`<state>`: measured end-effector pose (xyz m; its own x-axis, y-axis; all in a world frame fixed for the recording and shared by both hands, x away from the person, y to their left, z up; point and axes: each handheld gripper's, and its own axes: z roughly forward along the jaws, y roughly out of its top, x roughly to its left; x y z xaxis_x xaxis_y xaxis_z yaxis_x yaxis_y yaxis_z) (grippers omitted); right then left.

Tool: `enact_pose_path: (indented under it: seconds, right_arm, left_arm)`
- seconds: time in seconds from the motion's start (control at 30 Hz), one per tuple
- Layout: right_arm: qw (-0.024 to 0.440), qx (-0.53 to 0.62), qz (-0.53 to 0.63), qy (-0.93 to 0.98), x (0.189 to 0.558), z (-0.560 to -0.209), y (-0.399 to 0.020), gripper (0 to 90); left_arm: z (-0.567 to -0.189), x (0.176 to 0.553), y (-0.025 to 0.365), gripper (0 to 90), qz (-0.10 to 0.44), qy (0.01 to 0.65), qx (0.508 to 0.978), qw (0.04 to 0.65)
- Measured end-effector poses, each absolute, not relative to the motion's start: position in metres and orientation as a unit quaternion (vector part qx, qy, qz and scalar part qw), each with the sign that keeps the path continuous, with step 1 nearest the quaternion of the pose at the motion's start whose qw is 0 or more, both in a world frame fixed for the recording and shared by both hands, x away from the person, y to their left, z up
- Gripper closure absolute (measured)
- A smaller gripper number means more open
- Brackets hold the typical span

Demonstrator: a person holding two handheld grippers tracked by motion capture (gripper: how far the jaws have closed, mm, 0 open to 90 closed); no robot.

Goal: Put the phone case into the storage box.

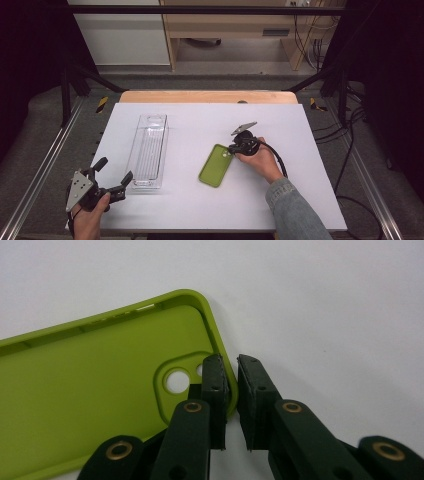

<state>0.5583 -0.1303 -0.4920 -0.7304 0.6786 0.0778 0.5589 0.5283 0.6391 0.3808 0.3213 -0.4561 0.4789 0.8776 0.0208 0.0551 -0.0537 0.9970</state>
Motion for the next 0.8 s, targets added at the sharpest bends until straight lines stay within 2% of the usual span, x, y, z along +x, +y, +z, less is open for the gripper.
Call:
enact_pose_path:
  seconds: [0.37,0.8]
  right_arm:
    - [0.066,0.360,0.337,0.867,0.558,-0.491,-0.135,84.7]
    - [0.109,0.333,0.345,0.871,0.548,-0.475,-0.132,85.3]
  left_arm:
    - [-0.456,0.380,0.321,0.7,0.353,0.368,0.634,0.582]
    - [-0.456,0.380,0.321,0.8,0.353,0.369,0.633,0.582]
